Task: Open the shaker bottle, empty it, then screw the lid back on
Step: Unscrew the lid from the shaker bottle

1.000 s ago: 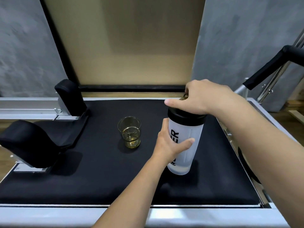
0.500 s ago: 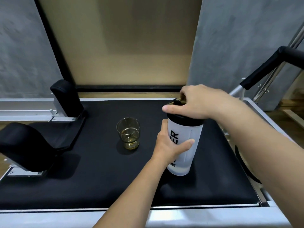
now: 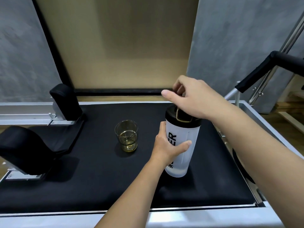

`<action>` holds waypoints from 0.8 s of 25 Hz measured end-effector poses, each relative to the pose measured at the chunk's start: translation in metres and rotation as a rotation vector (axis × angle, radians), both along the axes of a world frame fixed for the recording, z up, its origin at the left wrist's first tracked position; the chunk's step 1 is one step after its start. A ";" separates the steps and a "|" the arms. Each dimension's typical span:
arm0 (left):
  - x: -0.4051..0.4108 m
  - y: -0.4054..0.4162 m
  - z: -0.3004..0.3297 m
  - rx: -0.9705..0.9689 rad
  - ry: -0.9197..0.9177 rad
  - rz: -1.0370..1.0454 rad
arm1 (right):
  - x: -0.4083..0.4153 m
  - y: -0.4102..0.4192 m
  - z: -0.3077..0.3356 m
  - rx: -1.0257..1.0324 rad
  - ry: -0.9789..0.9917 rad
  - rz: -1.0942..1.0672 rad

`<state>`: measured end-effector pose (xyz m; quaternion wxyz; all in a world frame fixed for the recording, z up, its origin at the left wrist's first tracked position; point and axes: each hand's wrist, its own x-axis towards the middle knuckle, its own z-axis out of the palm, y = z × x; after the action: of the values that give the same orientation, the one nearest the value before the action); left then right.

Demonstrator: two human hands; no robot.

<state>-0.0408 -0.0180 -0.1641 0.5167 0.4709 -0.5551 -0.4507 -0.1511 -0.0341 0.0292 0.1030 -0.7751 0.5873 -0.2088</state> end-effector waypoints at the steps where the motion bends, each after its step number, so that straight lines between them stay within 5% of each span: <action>1: 0.000 0.002 0.001 0.000 -0.015 -0.005 | 0.002 0.001 0.001 0.014 0.210 -0.127; 4: 0.003 0.004 0.002 -0.013 -0.025 -0.019 | 0.006 0.001 0.000 0.200 0.509 -0.262; 9: 0.002 0.005 -0.002 -0.010 0.013 0.001 | -0.012 0.003 0.007 0.405 0.134 0.148; 16: 0.001 0.006 0.004 -0.027 -0.064 -0.022 | 0.001 0.005 -0.011 0.068 0.395 -0.007; 20: 0.002 0.004 -0.001 -0.037 -0.009 -0.005 | -0.008 0.011 -0.005 0.126 0.107 0.223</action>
<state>-0.0384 -0.0137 -0.1650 0.5215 0.4620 -0.5669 -0.4396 -0.1596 -0.0236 0.0246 0.1426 -0.8375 0.5143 -0.1173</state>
